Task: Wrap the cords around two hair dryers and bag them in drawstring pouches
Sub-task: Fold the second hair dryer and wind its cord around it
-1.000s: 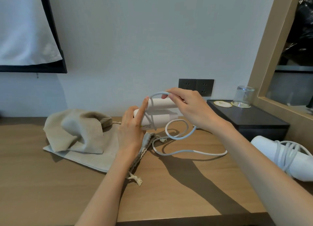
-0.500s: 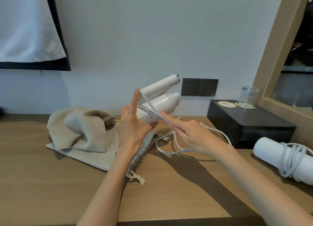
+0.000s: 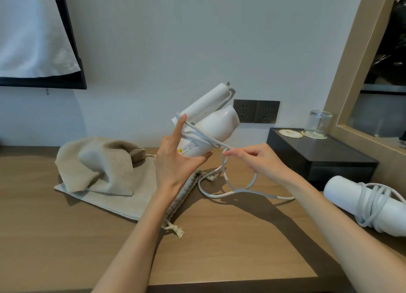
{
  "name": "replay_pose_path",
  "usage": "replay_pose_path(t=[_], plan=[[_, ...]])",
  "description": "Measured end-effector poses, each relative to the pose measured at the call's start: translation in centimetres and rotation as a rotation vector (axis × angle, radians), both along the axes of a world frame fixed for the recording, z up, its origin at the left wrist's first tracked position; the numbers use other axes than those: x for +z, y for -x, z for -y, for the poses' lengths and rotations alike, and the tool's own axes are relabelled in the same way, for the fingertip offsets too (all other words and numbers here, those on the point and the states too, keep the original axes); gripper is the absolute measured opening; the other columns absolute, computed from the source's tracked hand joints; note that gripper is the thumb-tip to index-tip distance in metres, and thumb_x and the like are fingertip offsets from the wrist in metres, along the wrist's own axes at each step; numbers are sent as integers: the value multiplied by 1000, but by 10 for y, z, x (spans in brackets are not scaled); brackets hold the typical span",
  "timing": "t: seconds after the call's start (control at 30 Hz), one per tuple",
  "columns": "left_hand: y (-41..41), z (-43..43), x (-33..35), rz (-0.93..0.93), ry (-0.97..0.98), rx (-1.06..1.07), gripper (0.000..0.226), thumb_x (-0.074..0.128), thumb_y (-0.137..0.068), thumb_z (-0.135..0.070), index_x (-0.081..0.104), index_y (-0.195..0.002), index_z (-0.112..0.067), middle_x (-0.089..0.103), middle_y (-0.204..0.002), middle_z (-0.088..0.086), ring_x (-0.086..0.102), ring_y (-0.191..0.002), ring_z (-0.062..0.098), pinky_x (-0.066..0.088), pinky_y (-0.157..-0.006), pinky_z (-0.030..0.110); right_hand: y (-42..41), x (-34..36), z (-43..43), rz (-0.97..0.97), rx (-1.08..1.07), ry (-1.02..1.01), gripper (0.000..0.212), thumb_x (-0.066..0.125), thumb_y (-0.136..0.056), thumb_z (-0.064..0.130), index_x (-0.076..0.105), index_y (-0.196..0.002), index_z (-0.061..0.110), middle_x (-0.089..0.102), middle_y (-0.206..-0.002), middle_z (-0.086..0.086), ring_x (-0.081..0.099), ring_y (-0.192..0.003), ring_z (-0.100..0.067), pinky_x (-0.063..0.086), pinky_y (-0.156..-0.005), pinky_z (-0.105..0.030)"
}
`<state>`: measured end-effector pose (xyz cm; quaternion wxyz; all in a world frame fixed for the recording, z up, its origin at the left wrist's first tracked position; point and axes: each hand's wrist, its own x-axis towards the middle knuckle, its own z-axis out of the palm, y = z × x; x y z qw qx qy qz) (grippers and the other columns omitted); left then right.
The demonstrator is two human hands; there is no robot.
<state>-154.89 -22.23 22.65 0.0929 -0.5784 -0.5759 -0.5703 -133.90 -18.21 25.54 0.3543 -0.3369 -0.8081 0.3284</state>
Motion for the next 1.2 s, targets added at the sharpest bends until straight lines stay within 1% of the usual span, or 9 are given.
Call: replay_pose_path(t=[0.13, 0.23, 0.43, 0.5, 0.67, 0.73, 0.83, 1.07, 1.2], plan=[[2, 0, 2, 127, -71, -23, 100, 83, -55, -50, 27, -137, -49, 60, -116, 0, 51, -92, 4, 37, -72, 22, -17, -2, -14, -12, -24, 195, 37, 57, -80, 48, 66, -70, 14, 32, -46, 3, 26, -42, -10, 27, -48, -26], [10, -1, 2, 159, -151, -30, 99, 84, -56, -51, 28, -138, -43, 59, -120, 1, 43, -95, -8, 36, -74, 17, -33, -1, -25, -72, -122, 345, 43, 65, -71, 51, 54, -65, 9, 27, -49, 0, 23, -42, -11, 22, -49, -27], [2, -1, -3, -79, -272, -226, 89, 81, -61, -48, 32, -135, -40, 54, -110, -1, 48, -94, -2, 38, -75, 9, -28, 18, -38, -66, -303, 453, 82, 81, -58, 46, 60, -115, -10, 31, -59, -1, 23, -51, -12, 24, -50, -26], [3, -2, -5, -199, -254, -244, 83, 76, -63, -49, 32, -134, -41, 58, -109, 6, 49, -92, -1, 39, -71, 11, -33, 28, -40, -101, -357, 410, 74, 82, -63, 39, 60, -112, -12, 35, -61, -3, 27, -53, -13, 27, -54, -27], [3, 1, -8, -370, -286, -260, 76, 70, -69, -51, 33, -134, -39, 57, -114, 8, 55, -92, 11, 50, -66, 25, -40, 60, -33, -186, -302, 397, 4, 69, -84, 13, 65, -82, 14, 38, -64, -1, 32, -46, -7, 31, -52, -21], [2, 3, -9, -413, -299, -248, 79, 77, -66, -45, 33, -132, -41, 52, -117, 2, 58, -87, 16, 52, -63, 28, -44, 70, -32, -283, -279, 457, 12, 58, -91, 11, 63, -80, 14, 39, -62, 1, 29, -41, -5, 29, -48, -17], [4, 2, -10, -491, -277, -225, 93, 89, -57, -33, 34, -130, -44, 47, -119, -3, 64, -82, 23, 54, -59, 32, -50, 86, -27, -324, -198, 479, 25, 66, -85, 31, 61, -65, 18, 35, -53, 7, 25, -43, -6, 25, -45, -15], [14, -5, -18, -669, -180, -170, 91, 85, -66, -12, 37, -135, -47, 59, -119, 9, 61, -95, 23, 53, -59, 33, -42, 108, -15, 21, -119, 326, 27, 57, -94, 26, 72, -99, 5, 21, -54, 6, 16, -44, -7, 11, -45, -22], [18, -4, -18, -748, -154, -95, 79, 68, -75, -2, 40, -136, -44, 52, -116, 8, 55, -95, 24, 51, -49, 34, -36, 121, -3, 325, -76, 378, 29, 50, -98, 26, 69, -112, 9, 23, -55, 5, 14, -44, -7, 11, -40, -20]])
